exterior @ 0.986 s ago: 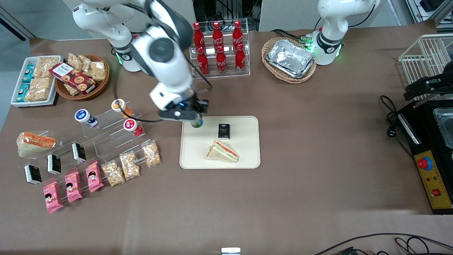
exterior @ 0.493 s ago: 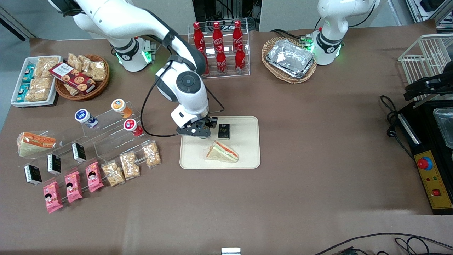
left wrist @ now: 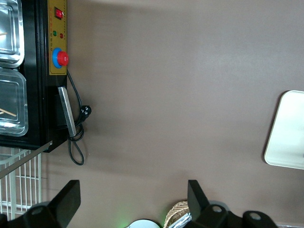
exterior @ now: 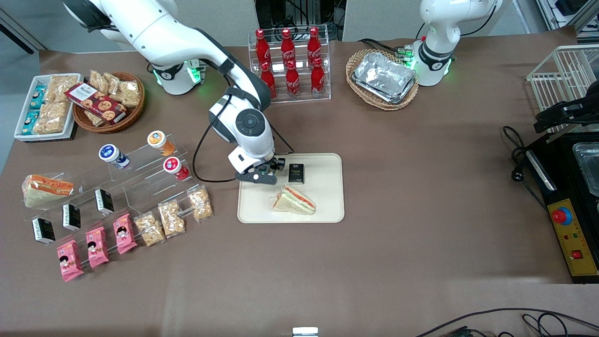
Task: Place green gum on tray
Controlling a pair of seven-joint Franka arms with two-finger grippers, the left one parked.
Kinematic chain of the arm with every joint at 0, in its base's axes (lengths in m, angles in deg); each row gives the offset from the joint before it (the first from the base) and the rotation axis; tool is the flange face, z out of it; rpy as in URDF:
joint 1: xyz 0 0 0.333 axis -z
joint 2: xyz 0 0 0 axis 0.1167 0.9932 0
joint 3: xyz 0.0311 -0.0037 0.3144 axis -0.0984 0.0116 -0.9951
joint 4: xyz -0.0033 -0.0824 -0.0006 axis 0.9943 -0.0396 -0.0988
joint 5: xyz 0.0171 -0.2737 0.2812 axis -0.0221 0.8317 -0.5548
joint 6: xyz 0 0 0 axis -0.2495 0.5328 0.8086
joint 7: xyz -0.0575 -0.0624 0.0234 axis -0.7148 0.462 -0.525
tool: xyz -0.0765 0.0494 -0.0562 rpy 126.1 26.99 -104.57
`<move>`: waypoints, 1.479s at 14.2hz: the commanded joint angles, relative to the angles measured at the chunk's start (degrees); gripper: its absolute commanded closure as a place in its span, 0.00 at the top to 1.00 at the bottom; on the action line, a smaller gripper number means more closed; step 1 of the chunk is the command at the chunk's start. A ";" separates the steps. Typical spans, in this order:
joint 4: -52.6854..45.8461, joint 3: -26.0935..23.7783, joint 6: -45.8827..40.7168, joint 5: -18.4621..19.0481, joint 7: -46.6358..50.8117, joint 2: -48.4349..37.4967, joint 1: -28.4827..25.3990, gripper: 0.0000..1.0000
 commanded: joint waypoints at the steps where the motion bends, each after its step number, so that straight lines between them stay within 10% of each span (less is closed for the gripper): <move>1: -0.18 -0.39 3.55 1.52 2.06 2.81 0.41 0.26; 4: -0.18 -0.39 4.26 1.52 2.77 2.91 0.50 0.30; 6: -0.18 -0.39 4.52 1.43 2.85 2.91 0.59 1.00; 14: -1.49 -0.83 -2.74 0.12 1.36 -5.24 4.28 1.00; 21: -9.32 -0.39 -21.13 -10.07 -14.25 -18.25 14.80 1.00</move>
